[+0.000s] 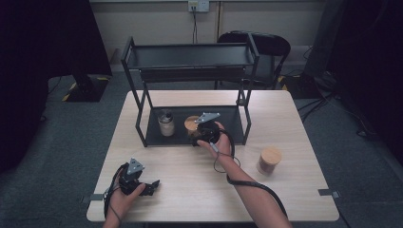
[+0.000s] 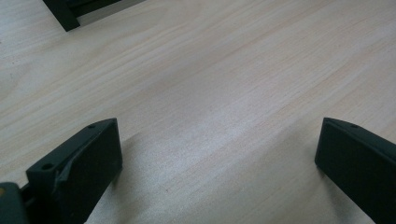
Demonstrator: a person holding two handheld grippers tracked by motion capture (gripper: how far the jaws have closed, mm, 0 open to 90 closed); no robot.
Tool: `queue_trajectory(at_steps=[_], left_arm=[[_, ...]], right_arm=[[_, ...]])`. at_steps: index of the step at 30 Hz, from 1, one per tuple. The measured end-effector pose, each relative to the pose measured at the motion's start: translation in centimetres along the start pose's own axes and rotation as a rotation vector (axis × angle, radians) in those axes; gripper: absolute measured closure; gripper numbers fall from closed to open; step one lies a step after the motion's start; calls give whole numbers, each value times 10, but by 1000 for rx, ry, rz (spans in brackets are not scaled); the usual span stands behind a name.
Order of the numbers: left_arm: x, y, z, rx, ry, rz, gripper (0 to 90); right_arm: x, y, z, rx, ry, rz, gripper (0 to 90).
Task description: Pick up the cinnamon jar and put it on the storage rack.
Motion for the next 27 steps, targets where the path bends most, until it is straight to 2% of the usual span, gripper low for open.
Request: queue_trajectory(at_steps=[27], left_arm=[[0, 0, 0, 0, 0, 0, 1]], right_arm=[[2, 25, -12, -41, 8, 25, 252]])
Point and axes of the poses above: each handheld gripper's, and its own axes: y roughly forward along the jaws, x roughly out of its top, z roughly to its left, the point moved 6 cm from there along y, roughly forward along the jaws, and after that the axes turned 11 degrees about x, right-handed, at the moved point
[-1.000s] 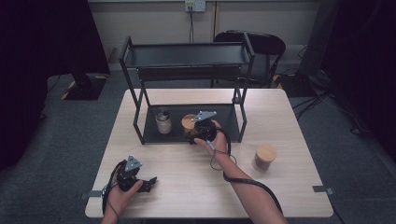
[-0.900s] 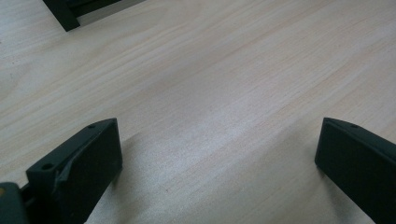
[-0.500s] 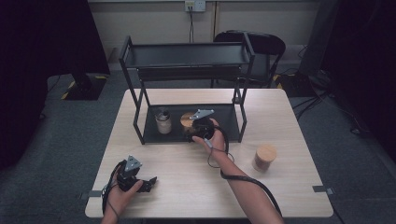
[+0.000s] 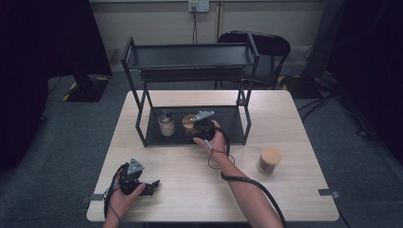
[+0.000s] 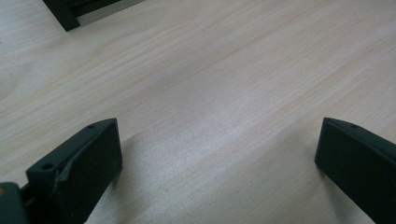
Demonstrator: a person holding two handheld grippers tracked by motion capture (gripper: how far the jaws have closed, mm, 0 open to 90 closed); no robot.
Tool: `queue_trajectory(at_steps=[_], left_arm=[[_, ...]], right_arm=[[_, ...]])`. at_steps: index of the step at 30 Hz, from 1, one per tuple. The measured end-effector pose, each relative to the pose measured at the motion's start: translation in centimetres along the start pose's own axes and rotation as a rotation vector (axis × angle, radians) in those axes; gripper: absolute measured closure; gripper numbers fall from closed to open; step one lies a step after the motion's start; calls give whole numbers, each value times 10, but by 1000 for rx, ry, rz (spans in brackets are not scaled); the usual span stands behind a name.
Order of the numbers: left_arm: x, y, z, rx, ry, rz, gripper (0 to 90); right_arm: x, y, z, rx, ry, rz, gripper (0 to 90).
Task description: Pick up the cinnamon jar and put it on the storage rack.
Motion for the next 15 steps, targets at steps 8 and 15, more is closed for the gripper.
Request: queue_trajectory(at_steps=[8, 15], left_arm=[[0, 0, 0, 0, 0, 0, 1], [0, 0, 0, 0, 0, 0, 1]], right_arm=[[4, 8, -1, -10, 1, 3, 252], [2, 13, -5, -22, 8, 10, 252]])
Point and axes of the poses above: each handheld gripper's, and its own axes: y roughly forward along the jaws, x roughly out of its top, z roughly to its left, the point moved 6 cm from there along y, roughly forward along the jaws, and after that the axes turned 11 degrees about x, right-handed, at the moved point
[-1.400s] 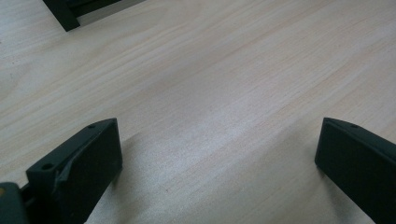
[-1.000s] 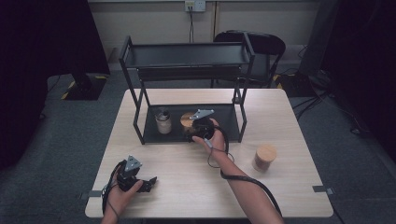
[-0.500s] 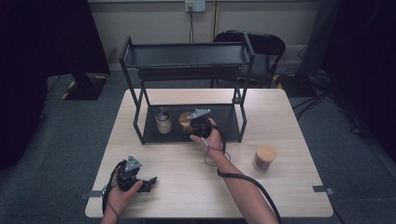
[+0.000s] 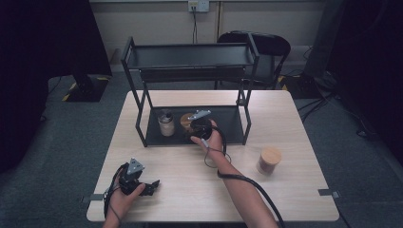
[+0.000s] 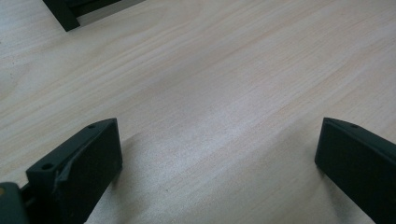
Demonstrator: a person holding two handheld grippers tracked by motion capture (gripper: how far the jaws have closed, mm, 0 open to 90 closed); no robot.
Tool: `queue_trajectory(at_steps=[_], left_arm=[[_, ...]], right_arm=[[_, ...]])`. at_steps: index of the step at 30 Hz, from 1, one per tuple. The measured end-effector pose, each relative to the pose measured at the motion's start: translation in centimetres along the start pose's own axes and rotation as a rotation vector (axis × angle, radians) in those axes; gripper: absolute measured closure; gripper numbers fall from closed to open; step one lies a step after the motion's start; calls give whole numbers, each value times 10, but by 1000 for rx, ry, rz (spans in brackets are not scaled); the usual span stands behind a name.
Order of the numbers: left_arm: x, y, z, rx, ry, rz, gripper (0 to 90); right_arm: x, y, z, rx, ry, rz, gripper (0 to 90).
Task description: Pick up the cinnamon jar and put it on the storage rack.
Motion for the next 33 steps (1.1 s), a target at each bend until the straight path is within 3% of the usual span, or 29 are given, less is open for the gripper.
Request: queue_trajectory(at_steps=[21, 33], left_arm=[[0, 0, 0, 0, 0, 0, 1], [0, 0, 0, 0, 0, 0, 1]], right_arm=[[3, 7, -6, -13, 55, -31, 251], [3, 7, -6, -21, 65, -23, 247]])
Point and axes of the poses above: each handheld gripper's, and its own axes: y roughly forward along the jaws, x roughly out of its top, z roughly to its left, the point moved 6 cm from there along y, roughly forward along the jaws, and after that the axes turned 11 degrees about x, right-handed, at the moved point
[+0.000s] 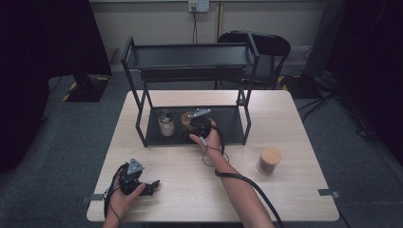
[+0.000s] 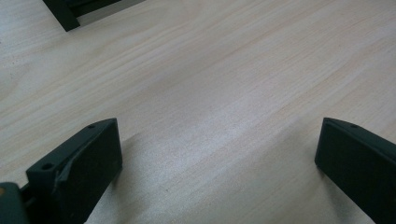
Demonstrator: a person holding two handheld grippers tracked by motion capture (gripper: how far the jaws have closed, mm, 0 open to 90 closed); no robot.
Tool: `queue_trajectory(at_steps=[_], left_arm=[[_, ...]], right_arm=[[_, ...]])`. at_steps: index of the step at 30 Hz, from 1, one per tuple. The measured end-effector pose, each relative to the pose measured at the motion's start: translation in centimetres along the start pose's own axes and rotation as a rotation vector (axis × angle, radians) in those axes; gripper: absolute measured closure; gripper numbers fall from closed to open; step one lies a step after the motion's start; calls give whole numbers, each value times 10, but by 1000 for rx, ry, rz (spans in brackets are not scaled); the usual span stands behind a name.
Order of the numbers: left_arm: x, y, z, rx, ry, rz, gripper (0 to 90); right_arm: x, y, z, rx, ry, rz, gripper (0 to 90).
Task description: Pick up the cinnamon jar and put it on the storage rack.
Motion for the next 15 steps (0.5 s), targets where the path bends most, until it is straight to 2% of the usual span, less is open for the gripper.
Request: queue_trajectory(at_steps=[2, 3, 4, 6, 7, 15], left_arm=[[0, 0, 0, 0, 0, 0, 1], [0, 0, 0, 0, 0, 0, 1], [0, 0, 0, 0, 0, 0, 1], [0, 0, 0, 0, 0, 0, 1], [0, 0, 0, 0, 0, 0, 1], [0, 0, 0, 0, 0, 0, 1]], right_arm=[[0, -1, 0, -5, -8, 10, 201], [-1, -2, -1, -8, 5, 13, 145], [-1, -2, -1, -8, 5, 13, 145], [-2, -5, -2, -2, 20, 12, 89], [-4, -7, -3, 8, 40, 10, 67], [-7, -20, -6, 30, 69, -15, 24]])
Point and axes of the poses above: each handheld gripper's, and its own axes: y roughly forward along the jaws, x roughly out of its top, z roughly to its left, the point moved 6 cm from there along y, roughly forward along the jaws, and after that the axes turned 11 degrees about x, right-handed, at the moved point
